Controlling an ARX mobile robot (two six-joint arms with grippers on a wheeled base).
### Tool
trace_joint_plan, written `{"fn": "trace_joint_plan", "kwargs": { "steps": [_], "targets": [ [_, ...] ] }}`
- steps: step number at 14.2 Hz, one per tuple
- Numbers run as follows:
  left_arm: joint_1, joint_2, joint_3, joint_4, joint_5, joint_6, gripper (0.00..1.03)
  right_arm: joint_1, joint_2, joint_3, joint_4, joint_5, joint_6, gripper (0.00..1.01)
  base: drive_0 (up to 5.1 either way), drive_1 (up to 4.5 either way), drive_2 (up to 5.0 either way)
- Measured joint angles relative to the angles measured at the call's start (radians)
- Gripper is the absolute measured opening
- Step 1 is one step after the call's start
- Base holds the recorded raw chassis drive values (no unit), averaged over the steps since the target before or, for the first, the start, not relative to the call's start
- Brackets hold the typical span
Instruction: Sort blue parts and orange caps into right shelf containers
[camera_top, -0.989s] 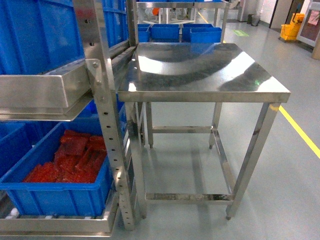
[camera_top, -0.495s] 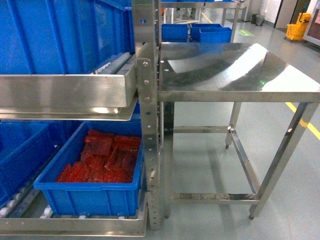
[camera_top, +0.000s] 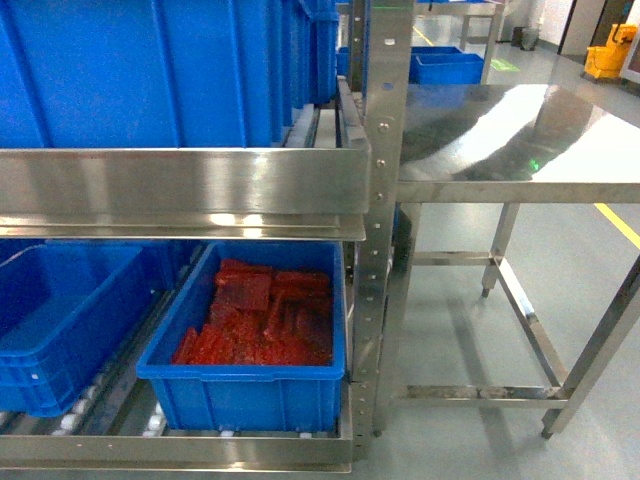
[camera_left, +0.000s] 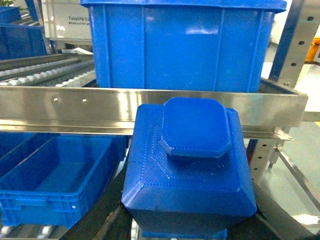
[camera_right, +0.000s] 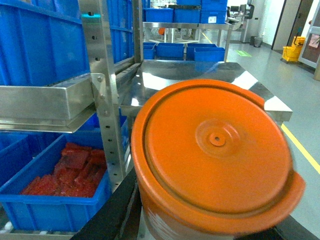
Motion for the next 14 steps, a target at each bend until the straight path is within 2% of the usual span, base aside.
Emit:
{"fn": "trace_joint_plan", "kwargs": {
  "steps": [14],
  "targets": [
    [0.0,0.0,0.0,0.001,0.0,0.0,0.43,0.0,0.0,0.0,0.005,0.0,0.0,0.44,-5.0,2.47,2.5]
  ]
}}
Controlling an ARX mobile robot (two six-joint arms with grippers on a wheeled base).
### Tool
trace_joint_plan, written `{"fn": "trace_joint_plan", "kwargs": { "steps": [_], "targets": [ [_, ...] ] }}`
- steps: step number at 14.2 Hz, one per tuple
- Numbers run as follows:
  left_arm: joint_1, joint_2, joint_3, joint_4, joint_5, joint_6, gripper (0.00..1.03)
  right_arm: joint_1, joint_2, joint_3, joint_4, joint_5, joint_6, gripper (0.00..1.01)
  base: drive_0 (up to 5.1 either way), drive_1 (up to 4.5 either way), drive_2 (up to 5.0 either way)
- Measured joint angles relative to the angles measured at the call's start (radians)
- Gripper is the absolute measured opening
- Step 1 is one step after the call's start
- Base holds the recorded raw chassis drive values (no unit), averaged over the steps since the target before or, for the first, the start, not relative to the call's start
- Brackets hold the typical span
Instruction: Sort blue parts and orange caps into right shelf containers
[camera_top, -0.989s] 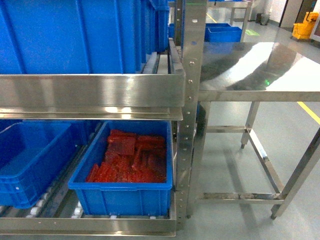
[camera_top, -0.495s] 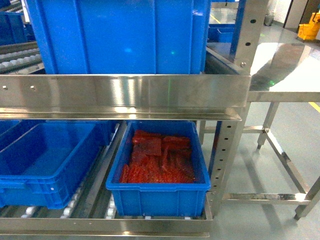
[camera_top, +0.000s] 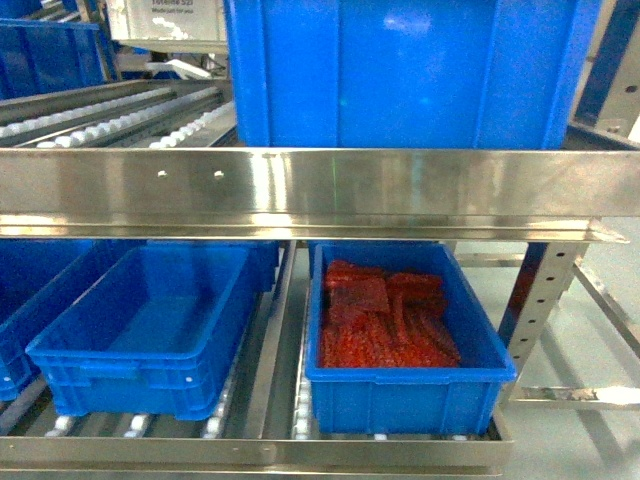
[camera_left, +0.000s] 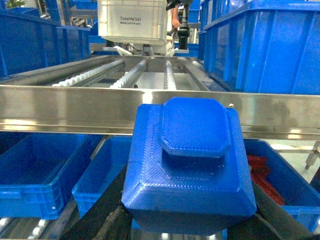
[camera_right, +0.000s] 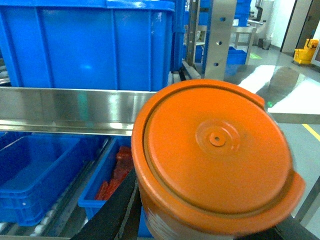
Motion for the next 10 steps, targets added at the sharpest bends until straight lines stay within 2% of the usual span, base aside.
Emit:
{"fn": "trace_joint_plan", "kwargs": {
  "steps": [10],
  "targets": [
    [0.0,0.0,0.0,0.0,0.0,0.0,0.43,0.0,0.0,0.0,-0.004,0.0,0.0,0.44,-5.1,2.36,2.4]
  ]
}}
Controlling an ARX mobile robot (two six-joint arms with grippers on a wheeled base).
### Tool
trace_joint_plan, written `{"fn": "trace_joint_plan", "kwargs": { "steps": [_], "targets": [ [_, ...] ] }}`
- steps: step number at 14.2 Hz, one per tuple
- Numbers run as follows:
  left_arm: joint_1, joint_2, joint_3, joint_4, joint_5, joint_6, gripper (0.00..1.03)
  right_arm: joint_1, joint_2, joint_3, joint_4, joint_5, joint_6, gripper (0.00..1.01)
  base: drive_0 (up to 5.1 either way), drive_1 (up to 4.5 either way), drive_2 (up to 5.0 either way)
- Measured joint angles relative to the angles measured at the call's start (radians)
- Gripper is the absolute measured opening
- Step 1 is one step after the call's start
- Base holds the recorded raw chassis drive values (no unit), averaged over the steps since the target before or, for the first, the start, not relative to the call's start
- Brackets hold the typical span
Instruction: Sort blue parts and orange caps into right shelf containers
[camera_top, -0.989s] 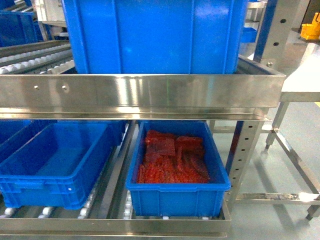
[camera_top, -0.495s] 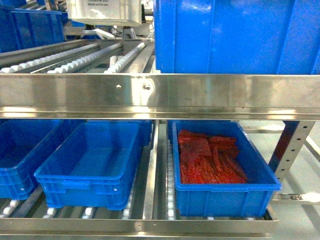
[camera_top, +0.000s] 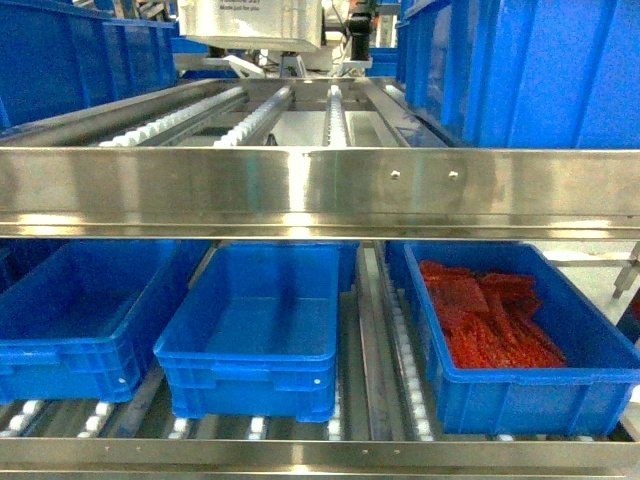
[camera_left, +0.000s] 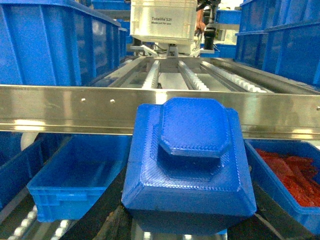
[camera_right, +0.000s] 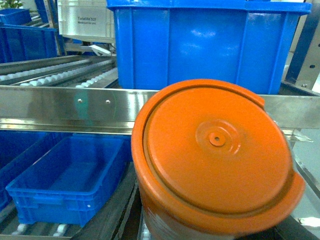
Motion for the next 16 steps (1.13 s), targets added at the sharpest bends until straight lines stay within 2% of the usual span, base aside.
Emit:
{"fn": "trace_joint_plan", "kwargs": {
  "steps": [14,16],
  "targets": [
    [0.0,0.0,0.0,-0.001,0.0,0.0,0.43,0.0,0.0,0.0,0.001,0.0,0.0,0.44,-4.9,2.55,2.5],
    [0.0,0.0,0.0,0.002,-0.004,0.0,0.43,0.0,0.0,0.0,0.003,-0.001,0.0,0.44,0.0,0.0,0.0]
  ]
}}
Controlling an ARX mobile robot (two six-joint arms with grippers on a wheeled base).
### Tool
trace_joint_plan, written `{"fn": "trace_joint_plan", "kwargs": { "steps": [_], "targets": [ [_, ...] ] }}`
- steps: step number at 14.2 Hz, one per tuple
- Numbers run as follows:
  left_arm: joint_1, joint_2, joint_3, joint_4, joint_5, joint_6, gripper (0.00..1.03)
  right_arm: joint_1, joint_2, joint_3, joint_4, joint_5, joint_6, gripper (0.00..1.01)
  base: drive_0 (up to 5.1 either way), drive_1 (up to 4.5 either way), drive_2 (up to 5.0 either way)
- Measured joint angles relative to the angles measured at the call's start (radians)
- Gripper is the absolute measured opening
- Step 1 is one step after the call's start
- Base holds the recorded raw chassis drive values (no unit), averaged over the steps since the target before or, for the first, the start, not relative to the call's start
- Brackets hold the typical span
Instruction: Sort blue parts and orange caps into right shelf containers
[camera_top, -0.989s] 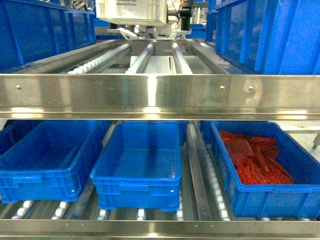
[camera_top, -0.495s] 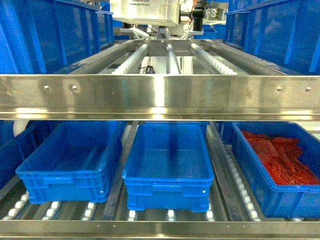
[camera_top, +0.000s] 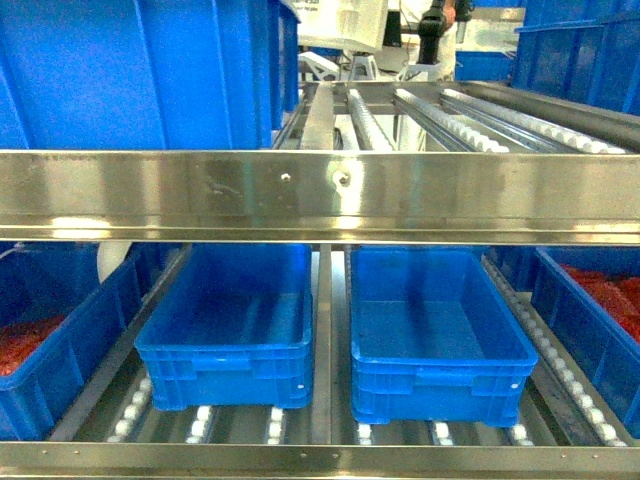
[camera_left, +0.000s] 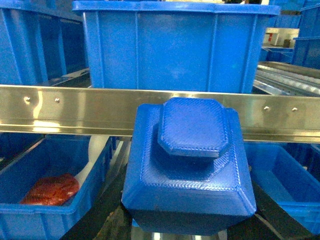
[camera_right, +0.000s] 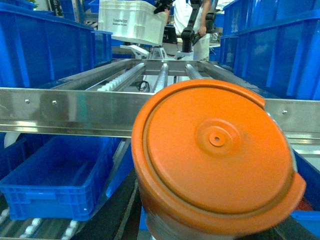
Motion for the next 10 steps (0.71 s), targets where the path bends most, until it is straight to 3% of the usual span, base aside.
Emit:
{"fn": "trace_joint_plan", "kwargs": {
  "steps": [10],
  "targets": [
    [0.0,0.0,0.0,-0.002,0.002,0.0,0.43,0.0,0.0,0.0,-0.003,-0.003,0.0,0.44,0.0,0.0,0.0]
  ]
}}
